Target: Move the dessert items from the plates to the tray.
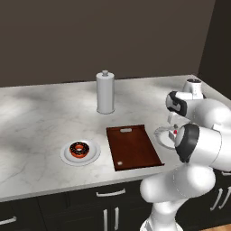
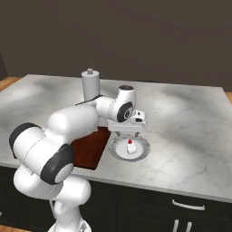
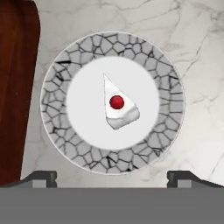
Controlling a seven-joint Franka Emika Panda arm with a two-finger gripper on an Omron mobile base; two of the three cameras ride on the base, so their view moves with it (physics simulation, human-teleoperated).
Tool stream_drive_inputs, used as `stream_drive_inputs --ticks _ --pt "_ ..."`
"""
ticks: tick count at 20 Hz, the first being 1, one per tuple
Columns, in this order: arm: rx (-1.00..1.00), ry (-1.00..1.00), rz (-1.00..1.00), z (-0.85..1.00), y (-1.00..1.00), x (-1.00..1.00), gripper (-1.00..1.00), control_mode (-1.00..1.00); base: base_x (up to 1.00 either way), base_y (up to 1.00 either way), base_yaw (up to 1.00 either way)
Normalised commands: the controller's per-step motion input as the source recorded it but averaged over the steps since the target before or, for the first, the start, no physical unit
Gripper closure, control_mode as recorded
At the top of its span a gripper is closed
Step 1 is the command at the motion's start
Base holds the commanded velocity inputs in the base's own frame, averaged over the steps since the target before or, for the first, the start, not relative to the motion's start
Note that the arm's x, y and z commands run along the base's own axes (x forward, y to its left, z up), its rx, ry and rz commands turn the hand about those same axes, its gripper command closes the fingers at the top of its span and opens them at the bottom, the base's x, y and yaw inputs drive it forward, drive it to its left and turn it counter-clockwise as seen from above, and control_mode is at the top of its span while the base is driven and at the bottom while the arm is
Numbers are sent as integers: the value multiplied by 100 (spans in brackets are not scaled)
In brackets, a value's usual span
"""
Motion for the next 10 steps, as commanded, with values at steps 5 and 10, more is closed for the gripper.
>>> stream_drive_inputs --ticks 5,10 --pt "0 0 0 -35 0 4 -100 -100 0 0 0" --pt "0 0 0 -28 0 6 -100 -100 0 0 0"
